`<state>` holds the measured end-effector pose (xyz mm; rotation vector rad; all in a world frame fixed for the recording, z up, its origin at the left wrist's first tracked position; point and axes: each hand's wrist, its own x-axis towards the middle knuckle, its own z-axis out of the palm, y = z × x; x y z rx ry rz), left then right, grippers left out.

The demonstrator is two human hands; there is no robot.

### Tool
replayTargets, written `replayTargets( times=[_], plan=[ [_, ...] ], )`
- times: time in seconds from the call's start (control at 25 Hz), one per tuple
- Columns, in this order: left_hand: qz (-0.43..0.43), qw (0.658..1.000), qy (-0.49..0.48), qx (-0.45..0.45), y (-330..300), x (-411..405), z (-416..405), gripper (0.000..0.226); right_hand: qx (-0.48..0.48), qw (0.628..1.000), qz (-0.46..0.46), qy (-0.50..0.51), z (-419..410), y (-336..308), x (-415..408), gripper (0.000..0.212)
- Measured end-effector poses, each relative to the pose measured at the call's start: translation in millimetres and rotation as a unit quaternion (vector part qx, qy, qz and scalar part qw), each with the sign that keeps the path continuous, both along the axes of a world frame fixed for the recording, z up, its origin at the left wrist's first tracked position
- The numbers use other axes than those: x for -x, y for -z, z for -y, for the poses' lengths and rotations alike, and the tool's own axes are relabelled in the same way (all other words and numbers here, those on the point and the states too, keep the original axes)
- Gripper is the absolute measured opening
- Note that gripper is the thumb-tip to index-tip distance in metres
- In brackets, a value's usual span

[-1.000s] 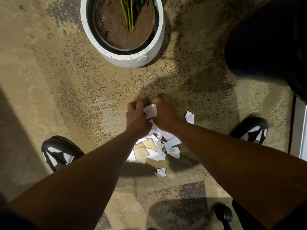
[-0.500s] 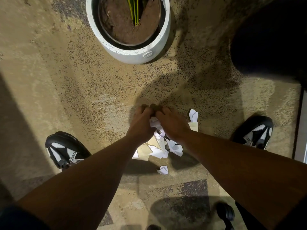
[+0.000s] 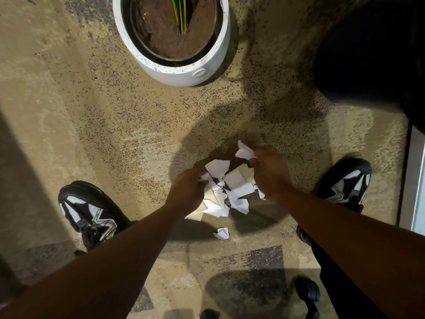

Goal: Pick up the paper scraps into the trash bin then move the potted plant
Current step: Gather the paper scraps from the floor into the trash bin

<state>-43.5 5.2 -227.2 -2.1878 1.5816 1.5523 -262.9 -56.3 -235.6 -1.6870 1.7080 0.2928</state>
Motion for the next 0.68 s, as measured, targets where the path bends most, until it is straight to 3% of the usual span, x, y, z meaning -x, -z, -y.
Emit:
replayTargets(
  times=[0.16,0.36,0.44,0.56,0.68],
  plan=[
    [0.014,0.993,-0.114,-0.039,8,10,-17,0.033,-0.077,0.987,-0.123,0.063,-3,6,11,0.036],
    [0.017,0.948,-0.265,-0.176,7,40,-14,0.047,-0.201,0.963,-0.021,0.181,-23,8,-25,0.069],
    [-0.021,0.934,-0.308,-0.181,6,49,-10,0.052,-0.225,0.957,0.026,0.180,-31,8,-40,0.062],
    [-0.055,0.925,-0.331,-0.179,9,51,-9,0.052,-0.224,0.953,0.062,0.194,-34,7,-58,0.034],
    [-0.090,0.920,-0.334,-0.185,13,44,-13,0.039,-0.244,0.946,0.097,0.189,-31,1,-68,0.029]
  ],
)
